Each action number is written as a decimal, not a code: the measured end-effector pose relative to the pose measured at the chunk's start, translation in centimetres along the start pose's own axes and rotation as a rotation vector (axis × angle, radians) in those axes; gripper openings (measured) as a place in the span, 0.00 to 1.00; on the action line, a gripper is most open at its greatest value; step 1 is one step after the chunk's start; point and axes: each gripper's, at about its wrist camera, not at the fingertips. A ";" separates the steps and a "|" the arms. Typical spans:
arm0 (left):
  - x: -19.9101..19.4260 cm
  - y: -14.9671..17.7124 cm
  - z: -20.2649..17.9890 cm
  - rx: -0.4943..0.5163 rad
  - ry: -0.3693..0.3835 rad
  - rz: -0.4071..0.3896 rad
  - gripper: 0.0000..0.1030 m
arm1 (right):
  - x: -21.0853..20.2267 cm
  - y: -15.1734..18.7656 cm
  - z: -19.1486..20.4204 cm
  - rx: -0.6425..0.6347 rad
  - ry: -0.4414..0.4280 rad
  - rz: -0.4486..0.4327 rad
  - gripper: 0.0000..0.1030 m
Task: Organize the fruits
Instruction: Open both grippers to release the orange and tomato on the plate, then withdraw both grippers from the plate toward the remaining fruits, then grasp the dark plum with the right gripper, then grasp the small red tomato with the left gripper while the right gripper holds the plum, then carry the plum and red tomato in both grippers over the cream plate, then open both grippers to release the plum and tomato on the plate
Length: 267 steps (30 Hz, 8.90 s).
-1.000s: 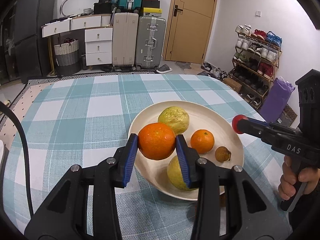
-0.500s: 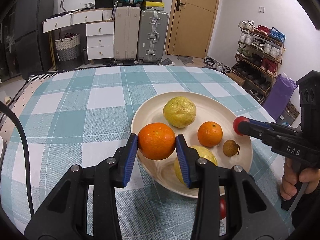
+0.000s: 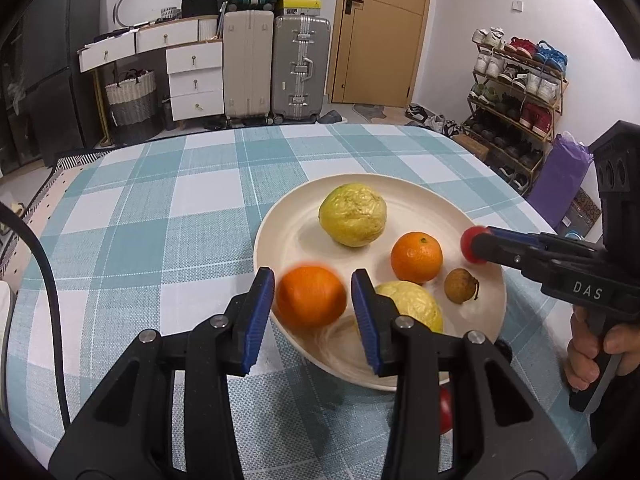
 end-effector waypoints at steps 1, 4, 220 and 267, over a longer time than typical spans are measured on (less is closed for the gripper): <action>-0.1 0.0 -0.1 0.002 -0.001 -0.007 0.35 | -0.1 0.0 0.1 -0.002 -0.001 -0.003 0.34; -0.3 0.2 -0.2 0.002 0.000 -0.003 0.35 | -0.5 0.1 0.2 -0.006 0.009 -0.024 0.36; -3.6 -2.6 -4.6 0.084 0.035 -0.064 0.24 | -3.1 -1.0 1.7 -0.061 -0.031 -0.069 0.24; -1.4 -1.6 -3.4 0.053 0.007 -0.026 0.82 | -0.2 -1.1 1.4 -0.097 0.011 -0.042 0.84</action>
Point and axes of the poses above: each gripper's, at about its wrist camera, not at the fingertips, and x roughly the way its jaws point, z to its left, y to its underside, and after that the axes turned 4 degrees about x, right-handed
